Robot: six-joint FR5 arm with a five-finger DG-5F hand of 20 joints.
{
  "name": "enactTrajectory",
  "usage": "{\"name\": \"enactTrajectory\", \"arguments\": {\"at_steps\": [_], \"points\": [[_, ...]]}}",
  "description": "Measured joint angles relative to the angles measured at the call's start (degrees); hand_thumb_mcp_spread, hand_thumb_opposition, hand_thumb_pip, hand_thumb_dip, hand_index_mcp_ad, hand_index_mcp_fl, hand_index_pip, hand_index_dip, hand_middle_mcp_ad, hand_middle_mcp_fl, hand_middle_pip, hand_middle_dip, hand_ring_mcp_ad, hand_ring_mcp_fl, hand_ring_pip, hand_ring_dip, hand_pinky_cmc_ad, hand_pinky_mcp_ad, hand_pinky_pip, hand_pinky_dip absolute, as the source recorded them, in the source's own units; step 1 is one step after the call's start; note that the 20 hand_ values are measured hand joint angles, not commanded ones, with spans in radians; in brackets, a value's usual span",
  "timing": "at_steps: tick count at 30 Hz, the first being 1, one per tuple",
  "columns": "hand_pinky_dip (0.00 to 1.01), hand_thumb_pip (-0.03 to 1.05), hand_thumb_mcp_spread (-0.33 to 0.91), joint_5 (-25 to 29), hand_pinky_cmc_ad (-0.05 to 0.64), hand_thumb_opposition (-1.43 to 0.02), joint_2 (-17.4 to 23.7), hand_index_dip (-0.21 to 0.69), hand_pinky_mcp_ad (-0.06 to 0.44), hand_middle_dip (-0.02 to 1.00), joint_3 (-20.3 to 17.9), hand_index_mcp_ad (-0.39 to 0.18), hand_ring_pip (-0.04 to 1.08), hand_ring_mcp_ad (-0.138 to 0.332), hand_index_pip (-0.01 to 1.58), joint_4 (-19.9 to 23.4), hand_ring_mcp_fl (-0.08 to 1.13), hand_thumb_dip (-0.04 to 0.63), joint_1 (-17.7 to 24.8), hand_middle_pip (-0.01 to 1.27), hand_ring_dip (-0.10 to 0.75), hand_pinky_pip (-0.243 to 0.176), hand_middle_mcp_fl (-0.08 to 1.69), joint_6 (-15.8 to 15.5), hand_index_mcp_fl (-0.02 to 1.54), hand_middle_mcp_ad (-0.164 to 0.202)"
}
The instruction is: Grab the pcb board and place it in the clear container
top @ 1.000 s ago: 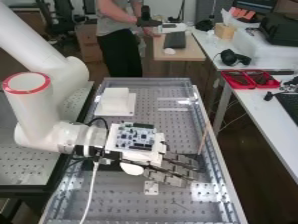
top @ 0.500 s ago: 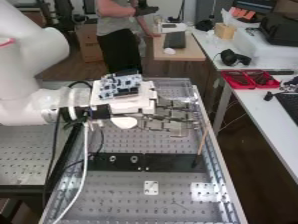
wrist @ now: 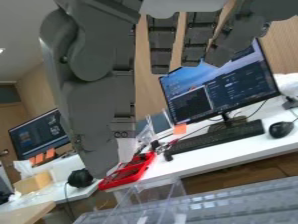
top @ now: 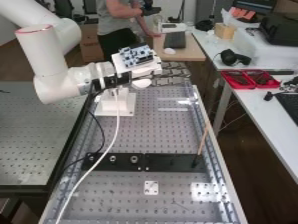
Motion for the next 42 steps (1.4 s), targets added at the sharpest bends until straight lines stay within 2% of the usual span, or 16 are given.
{"name": "enactTrajectory", "arguments": {"at_steps": [7, 14, 22, 42], "points": [[0.18, 0.38, 0.68, 7.31, 0.379, -0.95, -4.48, 0.283, 0.098, 0.13, 3.0, -0.173, 0.1, 0.115, 0.81, -0.95, 0.08, 0.201, 5.41, 0.13, -0.035, -0.063, 0.17, 0.61, 1.01, 0.061], [0.18, 0.36, 0.68, 15.53, 0.379, -0.95, -7.88, 0.281, 0.098, 0.14, 5.86, -0.173, 0.11, 0.115, 0.79, -2.72, 0.08, 0.201, 8.83, 0.13, -0.03, -0.063, 0.18, -1.29, 1.03, 0.061], [0.18, 0.36, 0.68, 20.95, 0.377, -0.95, -10.81, 0.29, 0.098, 0.14, 8.49, -0.175, 0.1, 0.115, 0.79, -4.58, 0.08, 0.201, 11.8, 0.13, -0.023, -0.063, 0.18, -3.37, 1.03, 0.061], [0.18, 0.36, 0.68, 34.44, 0.377, -0.95, -12.08, 0.29, 0.099, 0.14, 10.96, -0.175, 0.1, 0.113, 0.79, -6.46, 0.09, 0.201, 17.12, 0.13, -0.023, -0.063, 0.18, -5.74, 1.03, 0.061]]}}
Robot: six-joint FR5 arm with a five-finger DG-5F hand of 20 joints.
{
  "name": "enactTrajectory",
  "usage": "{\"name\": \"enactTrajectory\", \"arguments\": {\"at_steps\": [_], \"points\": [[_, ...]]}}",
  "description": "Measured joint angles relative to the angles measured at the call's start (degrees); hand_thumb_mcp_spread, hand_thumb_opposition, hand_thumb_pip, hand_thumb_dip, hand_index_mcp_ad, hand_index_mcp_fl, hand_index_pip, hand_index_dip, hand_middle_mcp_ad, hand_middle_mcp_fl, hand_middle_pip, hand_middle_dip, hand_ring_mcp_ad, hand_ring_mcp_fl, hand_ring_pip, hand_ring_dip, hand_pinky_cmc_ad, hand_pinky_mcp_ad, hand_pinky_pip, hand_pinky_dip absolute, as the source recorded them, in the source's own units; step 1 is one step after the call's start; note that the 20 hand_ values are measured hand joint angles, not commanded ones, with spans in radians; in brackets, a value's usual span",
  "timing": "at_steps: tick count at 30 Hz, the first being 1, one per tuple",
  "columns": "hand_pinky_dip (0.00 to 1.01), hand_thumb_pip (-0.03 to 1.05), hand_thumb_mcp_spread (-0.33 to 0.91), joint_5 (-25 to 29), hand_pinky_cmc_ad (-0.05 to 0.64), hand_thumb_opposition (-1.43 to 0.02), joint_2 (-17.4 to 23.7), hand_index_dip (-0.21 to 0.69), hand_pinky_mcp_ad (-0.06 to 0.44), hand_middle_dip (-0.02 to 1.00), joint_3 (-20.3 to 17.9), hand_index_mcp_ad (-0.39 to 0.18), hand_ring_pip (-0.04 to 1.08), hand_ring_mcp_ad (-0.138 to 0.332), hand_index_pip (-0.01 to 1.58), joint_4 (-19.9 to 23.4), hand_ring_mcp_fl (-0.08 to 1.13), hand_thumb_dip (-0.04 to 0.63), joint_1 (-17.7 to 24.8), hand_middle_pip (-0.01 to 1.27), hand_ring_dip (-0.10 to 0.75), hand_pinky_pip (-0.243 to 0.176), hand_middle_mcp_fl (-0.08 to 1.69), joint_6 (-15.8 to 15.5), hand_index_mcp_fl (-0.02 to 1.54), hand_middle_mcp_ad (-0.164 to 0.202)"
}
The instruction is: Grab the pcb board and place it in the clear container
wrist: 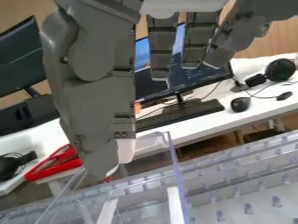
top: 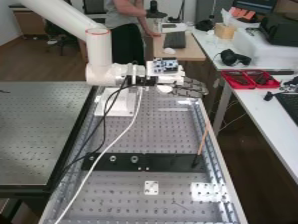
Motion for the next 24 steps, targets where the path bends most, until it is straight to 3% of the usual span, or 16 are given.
{"name": "enactTrajectory", "arguments": {"at_steps": [9, 11, 15, 24], "points": [[0.18, 0.34, 0.64, 6.96, 0.377, -0.96, 0.06, 0.298, 0.101, 0.15, 0.49, -0.176, 0.11, 0.106, 0.77, -2.33, 0.09, 0.222, 1.71, 0.13, -0.016, -0.063, 0.17, -0.36, 1.01, 0.058], [0.18, 0.34, 0.6, 8.52, 0.379, -0.91, 0.06, 0.298, 0.101, 0.15, 0.46, -0.171, 0.1, 0.11, 0.75, -3.27, 0.08, 0.237, 2.01, 0.13, -0.016, -0.063, 0.15, 0.23, 0.82, 0.061], [0.18, 0.38, 0.56, 9.88, 0.375, -0.86, 0.0, 0.286, 0.101, 0.15, 0.15, -0.14, 0.09, 0.113, 0.74, -4.39, 0.06, 0.253, 2.35, 0.13, -0.019, -0.063, 0.1, 1.04, 0.69, 0.058], [0.18, 0.39, 0.54, 11.99, 0.365, -0.83, 0.27, 0.258, 0.098, 0.15, -0.89, -0.152, 0.1, 0.126, 0.74, -4.53, 0.05, 0.251, 2.67, 0.13, -0.016, -0.061, 0.08, 1.83, 0.64, 0.058]]}}
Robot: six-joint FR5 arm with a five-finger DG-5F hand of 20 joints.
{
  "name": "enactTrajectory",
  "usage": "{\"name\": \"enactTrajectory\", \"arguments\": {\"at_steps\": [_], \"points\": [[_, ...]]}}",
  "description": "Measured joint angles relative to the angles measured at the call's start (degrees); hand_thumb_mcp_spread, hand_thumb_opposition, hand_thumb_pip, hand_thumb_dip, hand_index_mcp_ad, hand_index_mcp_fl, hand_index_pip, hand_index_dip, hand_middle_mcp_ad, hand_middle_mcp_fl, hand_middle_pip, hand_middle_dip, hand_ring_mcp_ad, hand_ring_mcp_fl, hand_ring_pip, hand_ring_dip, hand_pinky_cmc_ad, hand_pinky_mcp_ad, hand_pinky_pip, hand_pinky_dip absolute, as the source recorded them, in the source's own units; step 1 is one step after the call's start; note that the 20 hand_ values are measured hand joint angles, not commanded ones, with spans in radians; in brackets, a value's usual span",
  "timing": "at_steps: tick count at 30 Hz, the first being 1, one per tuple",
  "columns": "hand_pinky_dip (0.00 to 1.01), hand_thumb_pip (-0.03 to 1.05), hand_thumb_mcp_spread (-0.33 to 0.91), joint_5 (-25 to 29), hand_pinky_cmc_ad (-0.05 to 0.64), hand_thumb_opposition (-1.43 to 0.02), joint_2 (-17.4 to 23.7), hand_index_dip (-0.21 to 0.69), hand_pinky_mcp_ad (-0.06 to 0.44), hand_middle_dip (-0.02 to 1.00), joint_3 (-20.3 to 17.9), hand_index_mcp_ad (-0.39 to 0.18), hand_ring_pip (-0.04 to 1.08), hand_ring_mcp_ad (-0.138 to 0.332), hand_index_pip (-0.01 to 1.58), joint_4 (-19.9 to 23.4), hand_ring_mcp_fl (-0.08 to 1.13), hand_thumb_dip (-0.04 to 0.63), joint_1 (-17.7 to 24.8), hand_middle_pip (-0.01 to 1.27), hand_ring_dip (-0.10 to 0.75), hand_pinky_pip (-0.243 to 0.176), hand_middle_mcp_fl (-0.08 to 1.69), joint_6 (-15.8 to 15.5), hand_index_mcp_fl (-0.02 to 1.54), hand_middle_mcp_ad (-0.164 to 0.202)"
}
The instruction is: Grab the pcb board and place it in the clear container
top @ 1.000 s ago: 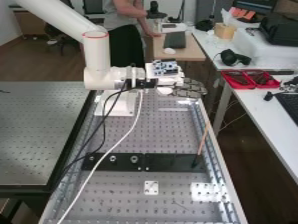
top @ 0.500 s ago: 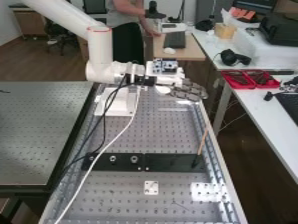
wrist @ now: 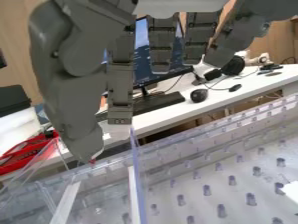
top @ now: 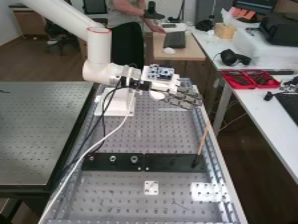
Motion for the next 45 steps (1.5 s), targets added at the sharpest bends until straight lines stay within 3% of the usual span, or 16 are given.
{"name": "enactTrajectory", "arguments": {"at_steps": [4, 14, 20, 25, 33, 37, 45], "points": [[0.18, 0.39, 0.55, -0.41, 0.365, -0.83, 0.07, 0.258, 0.099, 0.15, 0.05, -0.122, 0.1, 0.131, 0.73, 0.03, 0.03, 0.251, 0.16, 0.13, -0.016, -0.063, 0.08, 0.03, 0.61, 0.058], [0.18, 0.39, 0.54, -0.98, 0.365, -0.83, 1.3, 0.248, 0.098, 0.16, 0.02, -0.122, 0.1, 0.133, 0.77, 0.21, 0.03, 0.251, 0.66, 0.13, -0.016, -0.063, 0.08, -0.59, 0.61, 0.061], [0.18, 0.38, 0.54, -1.43, 0.365, -0.82, 4.16, 0.248, 0.098, 0.16, -1.06, -0.122, 0.1, 0.133, 0.77, 0.72, 0.03, 0.253, 0.44, 0.13, -0.016, -0.061, 0.08, -0.89, 0.62, 0.061], [0.18, 0.35, 0.53, -2.55, 0.365, -0.82, 9.14, 0.248, 0.098, 0.16, -3.07, -0.122, 0.1, 0.126, 0.64, 1.15, 0.03, 0.251, -0.88, 0.13, -0.016, -0.061, 0.08, -1.82, 0.61, 0.058], [0.19, 0.28, 0.5, -6.02, 0.328, -0.77, 18.23, 0.286, 0.101, 0.16, -7.03, -0.108, 0.1, 0.127, 0.23, -1.22, 0.02, 0.239, -5.41, 0.13, -0.016, -0.061, 0.08, -3.93, 0.61, 0.061], [0.21, 0.28, 0.49, -8.02, 0.33, -0.76, 22.37, 0.349, 0.101, 0.16, -8.68, -0.106, 0.1, 0.141, 0.17, -4.78, 0.01, 0.211, -9.14, 0.13, -0.016, -0.061, 0.08, -5.91, 0.62, 0.061], [0.23, 0.28, 0.49, -12.95, 0.314, -0.75, 25.49, 0.393, 0.101, 0.16, -9.95, -0.096, 0.1, 0.143, 0.1, -9.0, 0.02, 0.208, -15.67, 0.13, -0.016, -0.061, 0.08, -7.48, 0.66, 0.058]]}}
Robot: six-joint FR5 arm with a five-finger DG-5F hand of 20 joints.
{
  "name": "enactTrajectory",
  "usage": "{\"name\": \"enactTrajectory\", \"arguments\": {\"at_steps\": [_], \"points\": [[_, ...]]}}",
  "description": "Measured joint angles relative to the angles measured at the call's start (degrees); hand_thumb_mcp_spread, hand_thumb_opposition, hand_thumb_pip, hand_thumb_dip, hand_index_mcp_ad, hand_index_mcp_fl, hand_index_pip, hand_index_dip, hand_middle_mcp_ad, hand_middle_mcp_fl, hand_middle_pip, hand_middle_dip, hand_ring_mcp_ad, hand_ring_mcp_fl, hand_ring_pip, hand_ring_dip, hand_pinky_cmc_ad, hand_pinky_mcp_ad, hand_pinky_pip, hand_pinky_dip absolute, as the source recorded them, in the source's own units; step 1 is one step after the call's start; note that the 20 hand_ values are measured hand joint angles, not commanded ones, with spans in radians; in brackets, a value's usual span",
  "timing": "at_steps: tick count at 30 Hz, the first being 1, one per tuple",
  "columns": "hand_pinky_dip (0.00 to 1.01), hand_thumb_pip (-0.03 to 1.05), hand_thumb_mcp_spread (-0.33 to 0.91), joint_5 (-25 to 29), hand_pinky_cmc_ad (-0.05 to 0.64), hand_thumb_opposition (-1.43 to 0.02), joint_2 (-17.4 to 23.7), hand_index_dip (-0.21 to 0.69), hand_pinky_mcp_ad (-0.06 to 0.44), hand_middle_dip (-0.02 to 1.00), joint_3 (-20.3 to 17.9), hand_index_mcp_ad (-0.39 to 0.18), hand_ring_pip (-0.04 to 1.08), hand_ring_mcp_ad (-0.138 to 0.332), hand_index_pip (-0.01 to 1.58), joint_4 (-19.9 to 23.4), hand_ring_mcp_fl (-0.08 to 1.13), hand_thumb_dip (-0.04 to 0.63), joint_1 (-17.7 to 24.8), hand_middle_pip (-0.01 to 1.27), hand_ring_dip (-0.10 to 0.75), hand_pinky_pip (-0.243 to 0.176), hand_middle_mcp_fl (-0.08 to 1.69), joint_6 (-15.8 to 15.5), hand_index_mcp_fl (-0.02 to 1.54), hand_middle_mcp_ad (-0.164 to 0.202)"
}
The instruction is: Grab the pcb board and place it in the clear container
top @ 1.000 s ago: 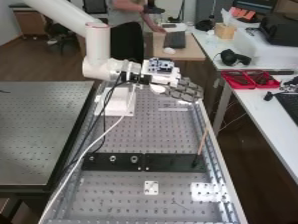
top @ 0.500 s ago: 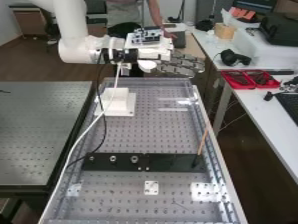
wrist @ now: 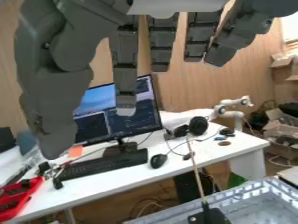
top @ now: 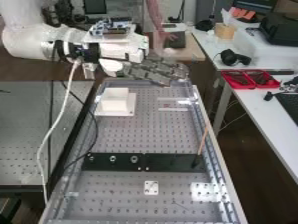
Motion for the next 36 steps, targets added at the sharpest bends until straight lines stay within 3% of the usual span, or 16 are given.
{"name": "enactTrajectory", "arguments": {"at_steps": [5, 12, 22, 36], "points": [[0.23, 0.28, 0.48, -4.42, 0.312, -0.75, 1.26, 0.398, 0.101, 0.16, 0.66, -0.094, 0.1, 0.138, 0.09, -3.0, 0.01, 0.208, -3.89, 0.13, -0.016, -0.061, 0.08, -1.61, 0.65, 0.061], [0.25, 0.28, 0.46, -6.88, 0.312, -0.75, 2.43, 0.4, 0.112, 0.16, 1.55, -0.089, 0.1, 0.136, 0.08, -4.0, 0.01, 0.188, -6.27, 0.13, -0.016, -0.061, 0.08, -3.83, 0.64, 0.061], [0.26, 0.29, 0.42, -8.8, 0.312, -0.73, 2.85, 0.4, 0.113, 0.16, 2.47, -0.075, 0.1, 0.136, 0.07, -4.61, 0.01, 0.169, -7.42, 0.13, -0.017, -0.061, 0.08, -5.68, 0.62, 0.058], [0.32, 0.29, 0.38, -11.73, 0.314, -0.71, 2.96, 0.4, 0.136, 0.16, 3.13, -0.073, 0.09, 0.159, 0.05, -5.22, 0.01, 0.129, -9.06, 0.13, -0.007, -0.061, 0.08, -7.09, 0.47, 0.061]]}}
